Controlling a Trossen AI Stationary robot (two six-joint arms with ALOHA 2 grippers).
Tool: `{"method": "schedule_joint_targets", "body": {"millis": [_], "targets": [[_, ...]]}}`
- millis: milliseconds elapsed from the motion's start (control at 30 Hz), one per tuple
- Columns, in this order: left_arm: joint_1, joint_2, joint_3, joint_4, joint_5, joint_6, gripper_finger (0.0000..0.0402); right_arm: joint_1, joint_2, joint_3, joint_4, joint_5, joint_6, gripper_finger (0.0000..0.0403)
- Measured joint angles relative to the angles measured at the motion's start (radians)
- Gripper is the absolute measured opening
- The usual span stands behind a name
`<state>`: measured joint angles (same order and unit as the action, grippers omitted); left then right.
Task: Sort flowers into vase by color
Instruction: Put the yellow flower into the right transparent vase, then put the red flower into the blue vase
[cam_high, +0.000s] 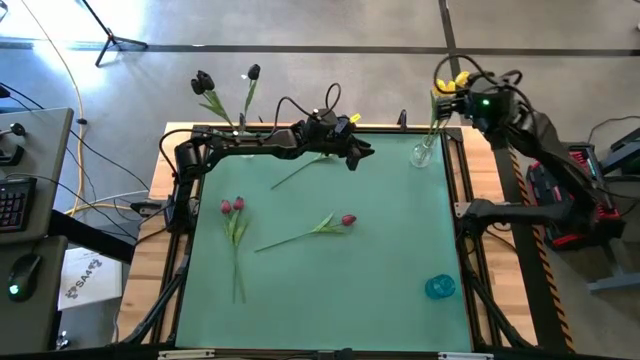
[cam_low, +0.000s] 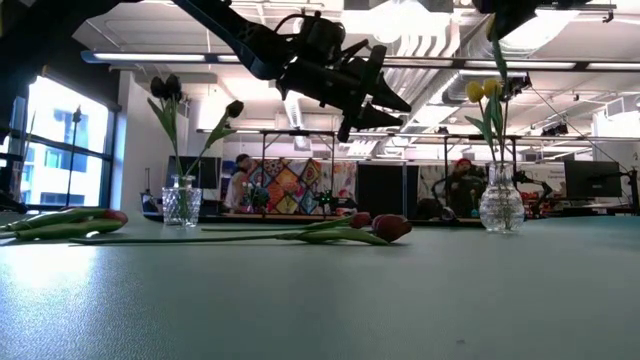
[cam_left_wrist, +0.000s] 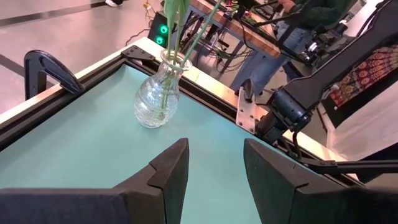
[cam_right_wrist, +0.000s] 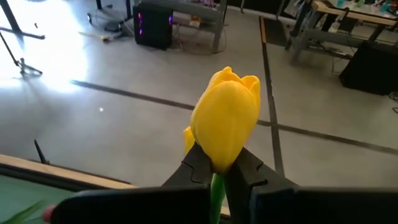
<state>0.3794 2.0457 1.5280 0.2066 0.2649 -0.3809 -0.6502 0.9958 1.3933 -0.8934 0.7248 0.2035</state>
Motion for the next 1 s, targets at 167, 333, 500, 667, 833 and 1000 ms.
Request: {"method": "schedule_joint_targets", "body": {"millis": [167, 333, 500, 667, 833, 1000], "targets": [[0.0, 0.0, 0.0, 0.0, 0.0, -0.001, 0.0142, 0.0, 0.057, -0.001, -0.008, 0.0, 0.007, 0.0015], [0.0, 0.0, 0.0, 0.0, 0.0, -0.008, 0.0142, 0.0, 0.077, -0.001, -0.036, 0.001, 0.055, 0.0078], [0.0, 0.0, 0.0, 0.0, -0.002, -0.008, 0.0142, -0.01, 0.077, -0.001, -0.053, 0.008, 0.069, 0.0153], [0.0, 0.0, 0.0, 0.0, -0.007, -0.008, 0.0142, -0.026, 0.077, -0.001, -0.069, 0.002, 0.088, 0.02], [0.0, 0.0, 0.0, 0.0, -0.011, -0.009, 0.0142, -0.031, 0.077, 0.006, -0.074, -0.019, 0.078, 0.0219], [0.0, 0.0, 0.0, 0.0, -0.011, -0.009, 0.0142, -0.031, 0.076, 0.066, -0.076, -0.03, 0.058, 0.022]]}}
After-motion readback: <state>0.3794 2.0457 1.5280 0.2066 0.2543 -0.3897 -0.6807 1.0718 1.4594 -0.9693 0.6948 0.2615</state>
